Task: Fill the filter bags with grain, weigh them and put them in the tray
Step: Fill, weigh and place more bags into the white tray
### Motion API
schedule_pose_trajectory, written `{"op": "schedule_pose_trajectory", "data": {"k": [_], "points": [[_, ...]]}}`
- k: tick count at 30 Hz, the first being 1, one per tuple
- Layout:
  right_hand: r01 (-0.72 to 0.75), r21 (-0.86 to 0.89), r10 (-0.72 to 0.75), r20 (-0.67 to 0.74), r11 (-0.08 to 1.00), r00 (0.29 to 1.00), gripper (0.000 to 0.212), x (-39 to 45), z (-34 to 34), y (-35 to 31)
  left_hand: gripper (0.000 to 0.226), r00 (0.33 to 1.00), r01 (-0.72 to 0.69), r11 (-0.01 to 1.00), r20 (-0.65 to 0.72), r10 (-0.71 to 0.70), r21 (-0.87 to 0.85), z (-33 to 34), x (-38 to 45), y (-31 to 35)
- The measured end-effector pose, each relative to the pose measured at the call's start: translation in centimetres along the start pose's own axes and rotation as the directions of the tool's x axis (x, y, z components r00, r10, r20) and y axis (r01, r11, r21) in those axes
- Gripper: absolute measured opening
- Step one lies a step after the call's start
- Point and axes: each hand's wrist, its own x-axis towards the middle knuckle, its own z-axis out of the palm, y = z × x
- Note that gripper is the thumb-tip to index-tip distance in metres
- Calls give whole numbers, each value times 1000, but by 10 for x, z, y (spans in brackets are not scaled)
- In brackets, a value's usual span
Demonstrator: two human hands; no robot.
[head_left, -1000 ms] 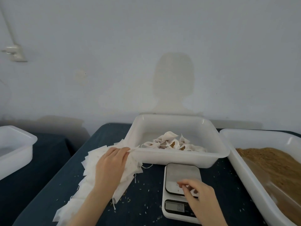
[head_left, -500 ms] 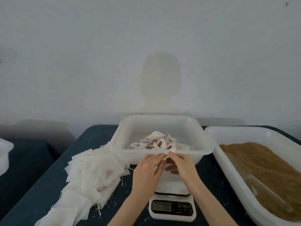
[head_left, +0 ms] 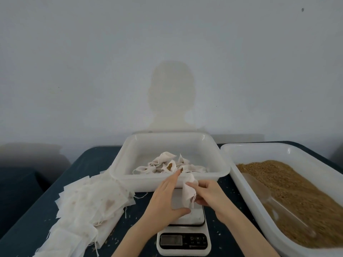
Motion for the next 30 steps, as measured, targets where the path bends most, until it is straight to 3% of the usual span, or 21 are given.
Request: {"op": "schedule_pose_trajectory", "data": {"k": [3, 7, 10, 14, 16, 20, 26, 30], "points": [[9, -69, -4, 59, 998, 998, 38, 1, 5, 0, 110, 998, 13, 996, 65, -7, -88, 0, 6, 5], [72, -138, -54, 132, 988, 990, 39, -3, 5, -1, 55, 998, 49, 971, 41, -41, -233, 0, 9, 9], [108, -167, -87, 124, 980, 988, 33, -6, 2, -2, 41, 996, 82, 976, 0, -84, -204, 1, 8, 4], [245, -270, -273, -72, 931, 959, 14, -7, -4, -2, 45, 988, 148, 987, -41, -151, -58, 6, 12, -6], [288, -277, -310, -37, 917, 950, 8, -8, -5, -1, 53, 984, 162, 987, -76, -161, 8, 8, 14, -10], [349, -283, -361, 13, 893, 933, 15, -11, -3, 1, 50, 985, 120, 980, -142, -97, 161, 13, 15, -10], [331, -339, -316, 100, 880, 943, 16, -6, -1, 3, 45, 982, 103, 980, -175, -73, 168, 19, 15, -4], [293, -150, -256, 226, 944, 940, 26, -10, -3, -4, 62, 984, 70, 982, -175, -39, 176, 18, 16, -6]]}}
